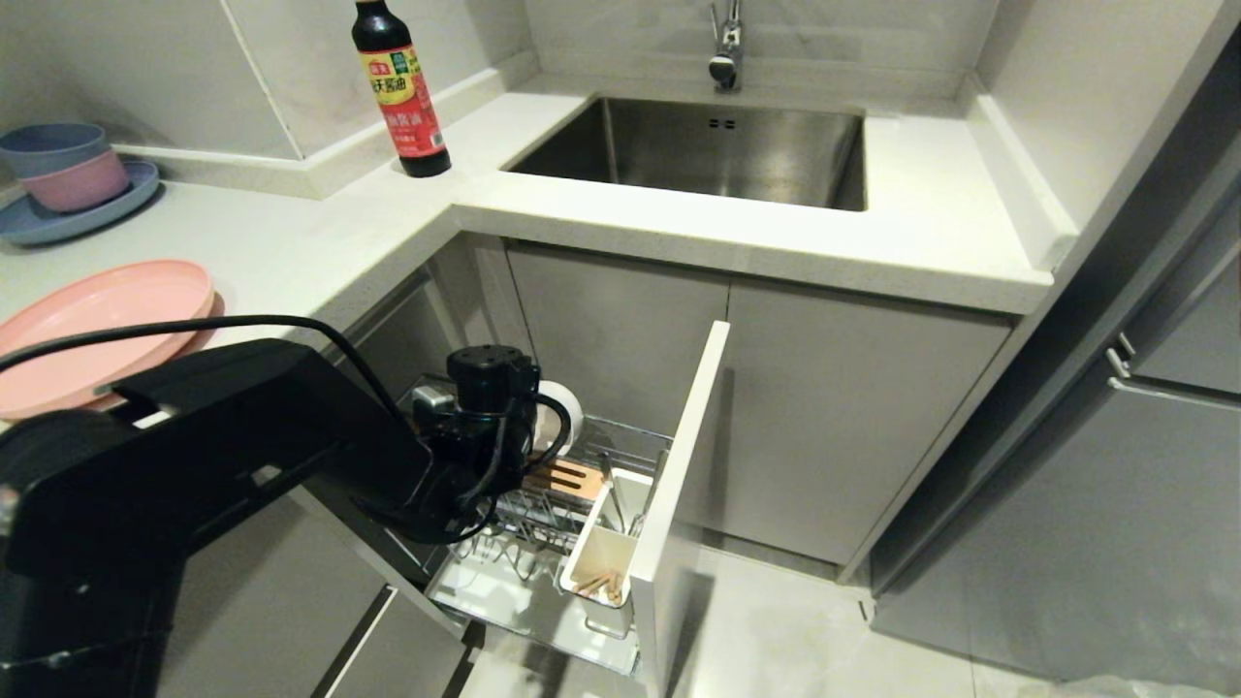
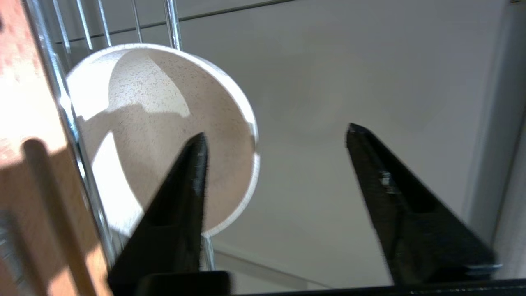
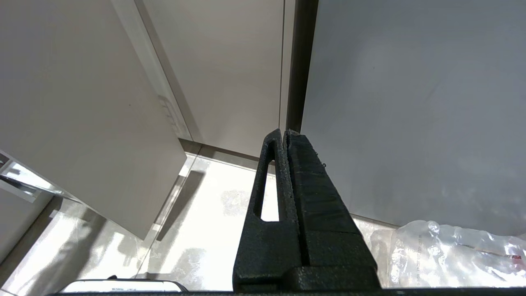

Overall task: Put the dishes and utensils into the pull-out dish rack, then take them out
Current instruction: Pick up the bowl and place it in the cupboard, then pick up the plate and place it in the cupboard

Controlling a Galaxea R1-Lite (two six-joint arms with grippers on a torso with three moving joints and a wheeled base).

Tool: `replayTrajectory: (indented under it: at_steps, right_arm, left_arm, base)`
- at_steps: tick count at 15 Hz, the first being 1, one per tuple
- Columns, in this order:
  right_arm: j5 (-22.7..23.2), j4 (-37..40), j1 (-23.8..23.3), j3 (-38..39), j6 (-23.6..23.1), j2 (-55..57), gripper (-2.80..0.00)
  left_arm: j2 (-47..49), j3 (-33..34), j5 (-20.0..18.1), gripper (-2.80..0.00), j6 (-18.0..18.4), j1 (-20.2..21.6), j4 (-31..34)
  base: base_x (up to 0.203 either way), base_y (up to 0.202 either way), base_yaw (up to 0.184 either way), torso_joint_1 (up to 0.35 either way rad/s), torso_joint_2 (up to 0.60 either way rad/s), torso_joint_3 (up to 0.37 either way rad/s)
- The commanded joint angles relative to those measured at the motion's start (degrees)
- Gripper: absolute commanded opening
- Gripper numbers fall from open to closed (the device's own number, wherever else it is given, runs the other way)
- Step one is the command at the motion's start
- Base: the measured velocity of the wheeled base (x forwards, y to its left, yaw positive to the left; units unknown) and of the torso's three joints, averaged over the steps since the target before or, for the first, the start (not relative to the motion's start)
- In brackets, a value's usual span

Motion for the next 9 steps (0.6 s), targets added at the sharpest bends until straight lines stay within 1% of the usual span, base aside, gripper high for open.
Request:
replayTrajectory:
  at_steps: [1,6,7,9]
  right_arm:
    - [0.02,-0.05,0.02,0.03,0.00,0.02,-2.80]
    - [0.03,-0.07,0.02,-0.01,0.00,-0.03,-2.80]
    - [0.03,0.01,0.02,-0.01,0.00,0.05,-2.80]
    - [-0.02,0.02,0.02,0.05,0.00,-0.02,-2.80]
  left_arm:
    - [-5.17,1.16,0.19,0.00,-0.55,-0.05,2.10]
    - [-15.52,5.58,0.39,0.00,-1.56,-0.44,10.50]
    - [-17.35,6.22,0.47,-2.80,-1.85,-0.62,12.45]
    - [-21.38,7.14,0.41,-2.80,-1.92,-1.48,17.21]
  base:
    - [0.000,0.000,0.000,0.000,0.00,0.000]
    - [0.000,0.000,0.000,0.000,0.00,0.000]
    - [0.000,0.000,0.000,0.000,0.00,0.000]
    - [0.000,0.000,0.000,0.000,0.00,0.000]
